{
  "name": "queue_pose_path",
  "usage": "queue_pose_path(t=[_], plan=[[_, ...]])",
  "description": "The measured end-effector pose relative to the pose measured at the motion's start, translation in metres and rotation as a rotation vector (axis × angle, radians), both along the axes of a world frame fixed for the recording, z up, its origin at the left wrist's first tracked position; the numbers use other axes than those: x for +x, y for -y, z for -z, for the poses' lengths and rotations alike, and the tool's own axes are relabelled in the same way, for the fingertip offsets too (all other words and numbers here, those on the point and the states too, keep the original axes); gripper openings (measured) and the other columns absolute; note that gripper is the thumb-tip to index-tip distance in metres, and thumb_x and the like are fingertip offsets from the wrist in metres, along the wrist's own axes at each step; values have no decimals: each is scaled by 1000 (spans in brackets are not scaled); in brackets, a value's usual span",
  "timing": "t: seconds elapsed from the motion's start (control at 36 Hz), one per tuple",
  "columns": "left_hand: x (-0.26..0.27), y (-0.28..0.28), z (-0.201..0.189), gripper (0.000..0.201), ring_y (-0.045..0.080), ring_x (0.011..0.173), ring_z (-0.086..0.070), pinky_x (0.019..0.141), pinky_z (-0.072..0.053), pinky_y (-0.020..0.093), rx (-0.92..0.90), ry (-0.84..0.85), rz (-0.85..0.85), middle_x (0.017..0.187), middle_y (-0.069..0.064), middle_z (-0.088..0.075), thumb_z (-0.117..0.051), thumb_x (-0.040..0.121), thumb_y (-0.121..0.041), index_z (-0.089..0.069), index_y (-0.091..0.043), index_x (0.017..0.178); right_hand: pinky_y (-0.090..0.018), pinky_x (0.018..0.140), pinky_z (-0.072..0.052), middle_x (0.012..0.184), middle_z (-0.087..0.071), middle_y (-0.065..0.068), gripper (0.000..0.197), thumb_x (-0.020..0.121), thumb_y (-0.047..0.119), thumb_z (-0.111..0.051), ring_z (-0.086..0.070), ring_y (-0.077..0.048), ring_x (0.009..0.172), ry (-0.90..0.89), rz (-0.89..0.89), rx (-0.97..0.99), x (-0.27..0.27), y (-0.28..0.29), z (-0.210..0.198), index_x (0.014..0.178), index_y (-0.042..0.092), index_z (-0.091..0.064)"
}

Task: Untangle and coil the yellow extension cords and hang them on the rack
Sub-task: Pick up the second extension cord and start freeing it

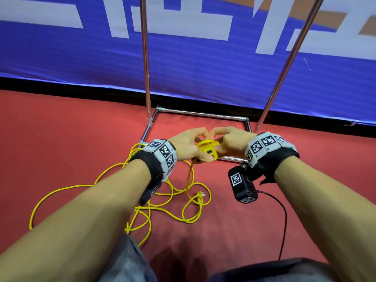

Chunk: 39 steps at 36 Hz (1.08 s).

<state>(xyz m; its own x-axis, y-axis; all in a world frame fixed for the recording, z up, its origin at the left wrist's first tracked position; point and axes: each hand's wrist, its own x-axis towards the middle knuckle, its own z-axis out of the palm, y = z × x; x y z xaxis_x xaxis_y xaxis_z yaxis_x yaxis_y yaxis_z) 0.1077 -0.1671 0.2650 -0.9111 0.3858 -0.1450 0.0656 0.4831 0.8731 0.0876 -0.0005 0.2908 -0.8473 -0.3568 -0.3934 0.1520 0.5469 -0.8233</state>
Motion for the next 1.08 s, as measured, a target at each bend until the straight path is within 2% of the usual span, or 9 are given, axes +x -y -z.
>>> queue_pose_path(t=[0.11,0.25,0.36,0.5,0.58,0.67,0.86,1.0,1.08], plan=[[-5,5,1,51,22,73,-62,74,-53,42,29,62,-89,83,6,-66,-80,52,-39,-54,-17,89,-36,75,-54,87,-60,-16,32,88,-15,-45,-61,-27,74,1,-43,-69,-3,-2,2,89,12,-62],[-6,7,4,36,26,73,-62,73,-51,38,63,119,-101,87,16,-64,-84,71,-23,-54,-12,87,-51,92,-52,88,-62,-17,30,88,-15,-45,-64,-34,82,-44,-15,-48,-4,3,3,85,9,-63],[-6,8,1,59,25,88,-70,81,-55,39,50,89,-130,99,9,-71,-78,54,-46,-59,-19,103,-55,92,-52,86,-66,-21,29,84,-13,-47,-66,-46,95,-85,16,-39,-4,6,1,82,9,-66],[1,10,-3,44,22,86,-66,83,-54,39,52,88,-71,90,3,-71,-71,65,-51,-71,-23,99,-51,87,-55,81,-67,-19,28,86,-14,-45,-67,-34,81,-42,29,-102,1,6,0,84,5,-66],[0,9,-1,36,17,66,-62,71,-54,41,216,179,-167,75,4,-67,-71,77,-37,-69,-9,100,-37,71,-57,66,-66,-7,21,92,-3,-48,-63,-16,56,62,101,-297,1,6,1,88,6,-66],[1,9,-4,14,16,51,-57,57,-50,31,389,279,-246,68,6,-58,-60,91,-19,-60,-10,101,-38,74,-59,74,-61,-8,19,97,24,-54,-60,-17,62,155,225,-379,1,16,4,97,6,-61],[-2,17,1,43,26,66,-54,74,-47,48,484,372,-206,84,13,-51,-68,70,-27,-50,-15,107,-53,74,-57,90,-53,-10,29,98,38,-50,-57,-26,77,205,306,-207,-6,27,7,100,10,-56],[-4,17,3,22,27,71,-57,75,-50,48,514,402,-190,86,14,-54,-67,80,-23,-53,-17,95,-51,77,-55,89,-54,-10,40,98,47,-45,-60,-30,76,242,268,-183,-7,21,7,86,11,-53],[-5,16,4,10,27,71,-57,76,-51,50,514,388,-223,85,15,-52,-59,91,-18,-50,-15,95,-45,65,-57,93,-59,-18,39,98,41,-49,-64,-31,63,195,330,-227,-5,24,9,106,3,-53]])
